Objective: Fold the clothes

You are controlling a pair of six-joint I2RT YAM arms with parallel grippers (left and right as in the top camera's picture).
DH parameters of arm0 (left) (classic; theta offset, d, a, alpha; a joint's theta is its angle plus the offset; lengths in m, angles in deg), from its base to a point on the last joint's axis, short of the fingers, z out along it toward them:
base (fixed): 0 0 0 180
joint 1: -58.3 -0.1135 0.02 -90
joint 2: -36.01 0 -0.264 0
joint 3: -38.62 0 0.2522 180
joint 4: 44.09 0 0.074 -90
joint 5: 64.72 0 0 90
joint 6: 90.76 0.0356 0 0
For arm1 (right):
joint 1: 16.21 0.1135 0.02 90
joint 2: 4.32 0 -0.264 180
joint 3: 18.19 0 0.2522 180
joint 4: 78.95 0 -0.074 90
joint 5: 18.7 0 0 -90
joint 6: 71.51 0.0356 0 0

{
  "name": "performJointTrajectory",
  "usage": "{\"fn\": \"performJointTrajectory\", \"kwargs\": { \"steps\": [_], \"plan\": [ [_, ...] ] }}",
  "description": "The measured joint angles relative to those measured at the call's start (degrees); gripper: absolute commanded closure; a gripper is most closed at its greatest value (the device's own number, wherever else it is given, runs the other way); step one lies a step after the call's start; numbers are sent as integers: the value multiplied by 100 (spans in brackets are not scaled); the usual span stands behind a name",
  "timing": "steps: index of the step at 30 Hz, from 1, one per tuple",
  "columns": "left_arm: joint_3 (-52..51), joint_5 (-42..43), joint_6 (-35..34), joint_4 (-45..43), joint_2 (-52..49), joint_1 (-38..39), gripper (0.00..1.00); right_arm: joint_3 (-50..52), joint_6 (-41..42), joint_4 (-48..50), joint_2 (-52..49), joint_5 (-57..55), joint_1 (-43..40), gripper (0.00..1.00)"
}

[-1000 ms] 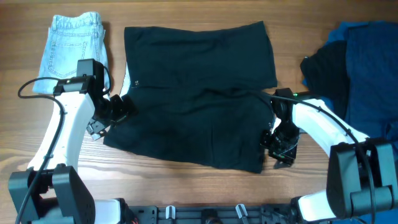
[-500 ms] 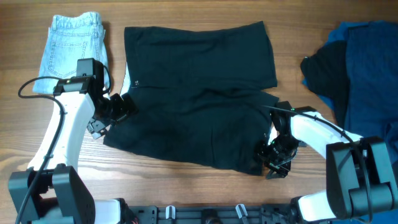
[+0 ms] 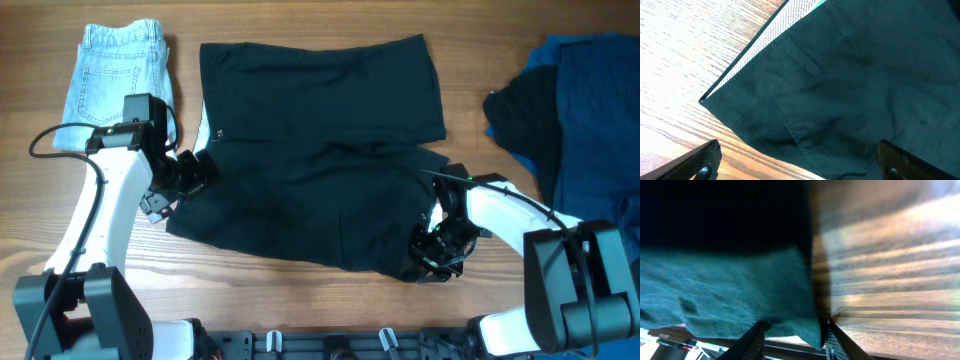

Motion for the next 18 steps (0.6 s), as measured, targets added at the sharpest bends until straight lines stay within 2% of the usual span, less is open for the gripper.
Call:
{"fn": "performJointTrajectory", "kwargs": {
  "steps": [5,6,7,11,15,18],
  "plan": [
    [0,0,0,0,0,0,0,-155,162,225,20,-96,2,63],
    [0,0,0,0,0,0,0,-155,197,232,24,-103,2,71],
    [0,0,0,0,0,0,0,-155,254,240,24,-129,2,96],
    [0,0,0,0,0,0,0,-251,271,361,50,-446,2,96],
    [0,0,0,-2,0,0,5,-730,271,-175,42,-1073,0,96],
    [0,-2,-2,-2,20,0,4,-1180,225,-522,33,-1353,0,96]
  ]
}}
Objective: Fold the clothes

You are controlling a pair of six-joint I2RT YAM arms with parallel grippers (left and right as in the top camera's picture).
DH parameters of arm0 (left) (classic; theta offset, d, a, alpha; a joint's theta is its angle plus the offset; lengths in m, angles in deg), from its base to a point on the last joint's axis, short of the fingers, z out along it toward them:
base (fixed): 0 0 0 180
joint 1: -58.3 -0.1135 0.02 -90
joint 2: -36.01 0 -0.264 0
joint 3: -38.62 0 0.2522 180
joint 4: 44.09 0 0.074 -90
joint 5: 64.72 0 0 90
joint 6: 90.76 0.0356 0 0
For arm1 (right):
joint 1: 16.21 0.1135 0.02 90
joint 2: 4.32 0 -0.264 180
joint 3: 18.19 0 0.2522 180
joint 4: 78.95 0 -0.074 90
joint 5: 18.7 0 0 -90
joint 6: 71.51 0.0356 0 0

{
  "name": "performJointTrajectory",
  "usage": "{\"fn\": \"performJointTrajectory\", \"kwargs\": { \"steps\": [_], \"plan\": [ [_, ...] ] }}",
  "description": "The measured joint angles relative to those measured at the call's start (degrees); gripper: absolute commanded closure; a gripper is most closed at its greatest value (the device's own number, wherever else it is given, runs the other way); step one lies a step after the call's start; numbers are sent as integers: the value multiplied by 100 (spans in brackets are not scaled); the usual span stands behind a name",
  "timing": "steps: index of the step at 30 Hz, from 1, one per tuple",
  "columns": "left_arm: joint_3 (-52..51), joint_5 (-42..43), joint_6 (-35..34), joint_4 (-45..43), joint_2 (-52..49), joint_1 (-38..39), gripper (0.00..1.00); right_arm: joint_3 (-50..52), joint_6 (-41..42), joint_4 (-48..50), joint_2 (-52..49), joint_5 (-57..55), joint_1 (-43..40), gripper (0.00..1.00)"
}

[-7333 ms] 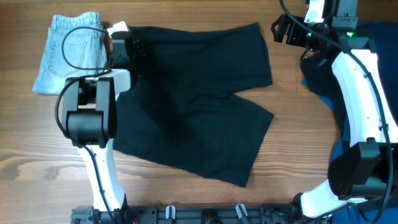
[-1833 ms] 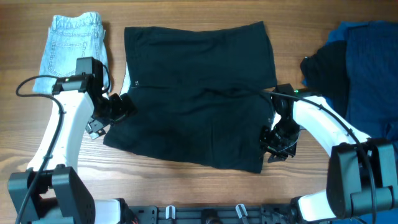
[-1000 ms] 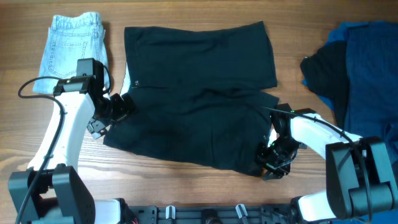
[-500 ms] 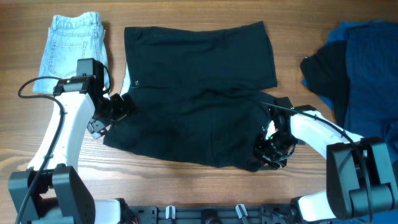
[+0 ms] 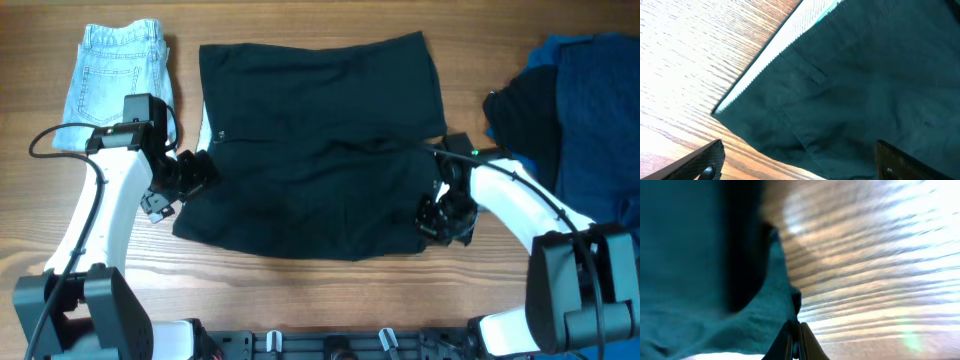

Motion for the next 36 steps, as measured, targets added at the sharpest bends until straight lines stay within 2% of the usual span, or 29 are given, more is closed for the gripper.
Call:
{"fn": "performJointTrajectory", "kwargs": {
  "steps": [2,7,11,15,22,26,29,36],
  "plan": [
    [2,0,-26,-22,188,0,0,-323,-66,-61,0,-101,0,96],
    [90,2,-214,356,1008,0,0,-509,-173,-131,0,-164,0,96],
    [74,7,-422,678,1034,0,2,-509,-195,-72,0,-179,0,96],
    [-332,20,-776,378,1016,-42,9,-509,-203,-9,0,-179,0,96],
    [-1217,20,-1209,-350,992,-625,11,-511,-216,114,0,-179,0,96],
    [-1611,85,-1375,-957,986,-796,16,-511,-216,122,0,-179,0,96],
    [-1871,138,-1497,-1335,984,-796,25,-511,-216,122,0,-179,0,96],
    [-2308,173,-1567,-1851,984,-796,24,-511,-216,120,0,-179,0,96]
  ]
}}
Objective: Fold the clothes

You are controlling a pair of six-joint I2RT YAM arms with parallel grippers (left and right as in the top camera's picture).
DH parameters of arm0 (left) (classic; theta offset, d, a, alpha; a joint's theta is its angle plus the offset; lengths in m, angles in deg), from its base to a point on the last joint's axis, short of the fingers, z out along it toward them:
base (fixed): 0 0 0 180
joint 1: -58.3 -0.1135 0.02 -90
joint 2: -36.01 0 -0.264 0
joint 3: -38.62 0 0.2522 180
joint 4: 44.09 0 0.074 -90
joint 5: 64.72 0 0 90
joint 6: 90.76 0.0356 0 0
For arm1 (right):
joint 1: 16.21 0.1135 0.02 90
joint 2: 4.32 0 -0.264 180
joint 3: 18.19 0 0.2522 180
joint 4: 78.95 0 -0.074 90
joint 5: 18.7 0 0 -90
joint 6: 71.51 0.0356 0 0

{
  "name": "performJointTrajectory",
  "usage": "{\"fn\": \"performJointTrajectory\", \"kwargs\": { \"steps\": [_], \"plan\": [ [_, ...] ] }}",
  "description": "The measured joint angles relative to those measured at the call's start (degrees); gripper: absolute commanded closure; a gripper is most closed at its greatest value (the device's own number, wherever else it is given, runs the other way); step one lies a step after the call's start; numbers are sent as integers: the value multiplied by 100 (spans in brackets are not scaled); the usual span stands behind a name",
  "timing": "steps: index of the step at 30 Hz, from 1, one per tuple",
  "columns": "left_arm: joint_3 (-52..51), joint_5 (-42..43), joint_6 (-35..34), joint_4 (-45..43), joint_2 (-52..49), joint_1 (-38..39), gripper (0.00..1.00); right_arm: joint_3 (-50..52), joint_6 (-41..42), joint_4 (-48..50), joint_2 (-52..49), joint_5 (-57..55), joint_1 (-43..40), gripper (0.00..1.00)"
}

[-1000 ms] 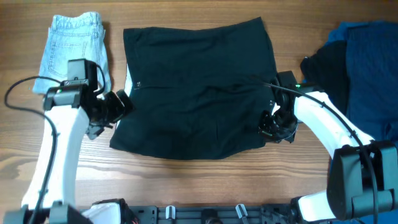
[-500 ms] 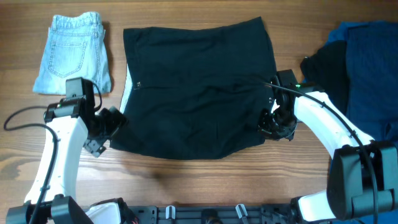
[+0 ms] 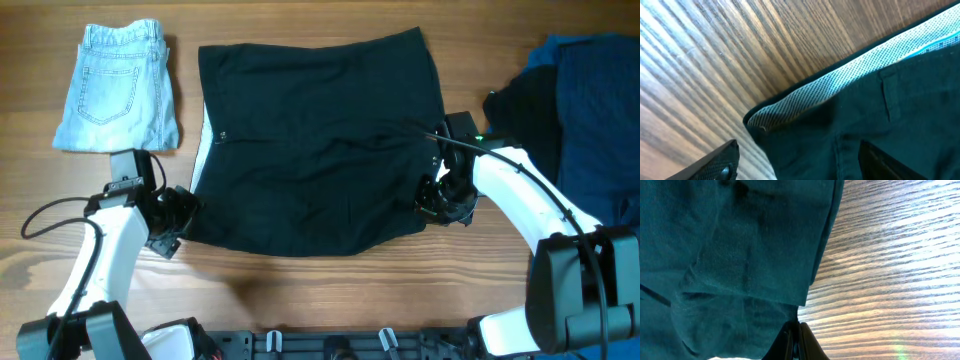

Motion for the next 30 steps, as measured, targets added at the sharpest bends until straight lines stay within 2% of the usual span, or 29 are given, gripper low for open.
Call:
{"fn": "performJointTrajectory", "kwargs": {
  "steps": [4,7,9,12,13,17,23,30],
  "plan": [
    [-201,0,0,-304,-76,0,25,0,0,0,0,2,0,96],
    [-225,2,0,-435,-186,0,31,0,0,-2,0,4,0,96],
    [-225,2,-17,-485,-291,0,39,0,0,-2,0,4,0,95],
    [-221,0,-31,-553,-474,0,79,0,0,0,0,4,0,96],
    [-221,-2,-52,-564,-503,0,96,0,0,-7,0,4,0,96],
    [-219,114,-26,-601,-557,-4,96,0,-44,-17,0,4,0,96],
    [-208,579,457,-341,-535,-20,96,-4,-129,-170,0,4,0,96],
    [107,643,813,267,131,-20,96,-151,-149,-472,284,0,0,96]
  ]
}}
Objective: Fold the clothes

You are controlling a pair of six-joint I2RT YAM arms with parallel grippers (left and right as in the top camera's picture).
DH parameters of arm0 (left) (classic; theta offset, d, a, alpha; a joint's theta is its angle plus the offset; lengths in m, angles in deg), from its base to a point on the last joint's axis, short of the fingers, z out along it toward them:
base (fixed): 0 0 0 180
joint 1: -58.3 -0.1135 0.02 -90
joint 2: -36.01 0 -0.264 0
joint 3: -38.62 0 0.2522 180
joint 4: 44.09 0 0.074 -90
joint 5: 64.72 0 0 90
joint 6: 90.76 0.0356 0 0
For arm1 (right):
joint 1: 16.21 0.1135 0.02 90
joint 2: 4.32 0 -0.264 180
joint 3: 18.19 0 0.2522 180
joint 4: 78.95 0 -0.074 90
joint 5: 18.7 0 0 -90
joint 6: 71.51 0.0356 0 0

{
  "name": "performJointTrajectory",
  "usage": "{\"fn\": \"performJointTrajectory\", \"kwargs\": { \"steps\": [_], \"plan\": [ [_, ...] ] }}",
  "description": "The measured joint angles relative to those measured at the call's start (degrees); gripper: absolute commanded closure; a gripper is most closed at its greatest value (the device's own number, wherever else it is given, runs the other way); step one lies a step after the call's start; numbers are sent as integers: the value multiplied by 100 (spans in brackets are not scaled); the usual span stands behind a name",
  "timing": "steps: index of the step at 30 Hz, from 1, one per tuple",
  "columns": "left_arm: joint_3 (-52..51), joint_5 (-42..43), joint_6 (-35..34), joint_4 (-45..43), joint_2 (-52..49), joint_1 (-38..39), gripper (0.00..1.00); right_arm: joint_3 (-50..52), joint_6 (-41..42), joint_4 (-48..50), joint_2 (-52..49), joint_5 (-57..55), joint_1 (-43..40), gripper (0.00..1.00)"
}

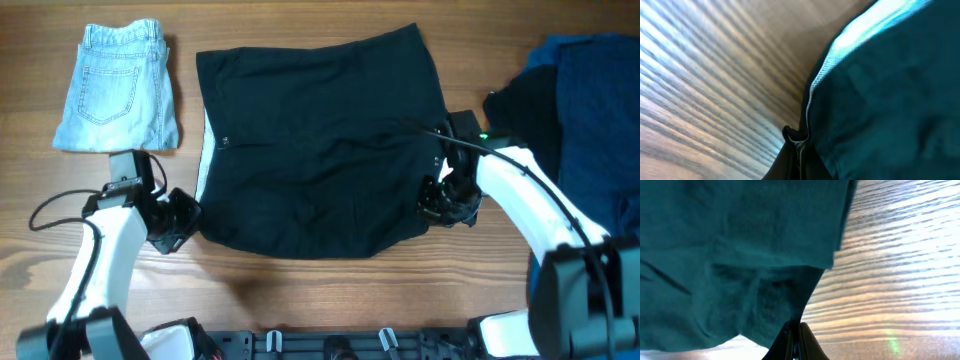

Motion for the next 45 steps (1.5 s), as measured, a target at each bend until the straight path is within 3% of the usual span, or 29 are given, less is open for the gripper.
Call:
{"fn": "performJointTrajectory", "kwargs": {
  "steps": [5,15,20,25,35,45],
  "plan": [
    [61,0,39,35,201,0,96,-24,24,-275,400,-107,0,96],
    [61,0,146,33,203,0,95,1034,564,555,404,-131,0,95],
    [61,0,149,31,203,0,95,1325,664,890,404,24,0,68],
    [61,0,168,31,203,0,94,1340,728,839,404,92,0,49],
    [61,0,188,31,203,0,94,1512,887,782,404,413,0,48],
    [61,0,188,-11,203,0,94,1534,1043,568,876,413,0,39]
  ]
}}
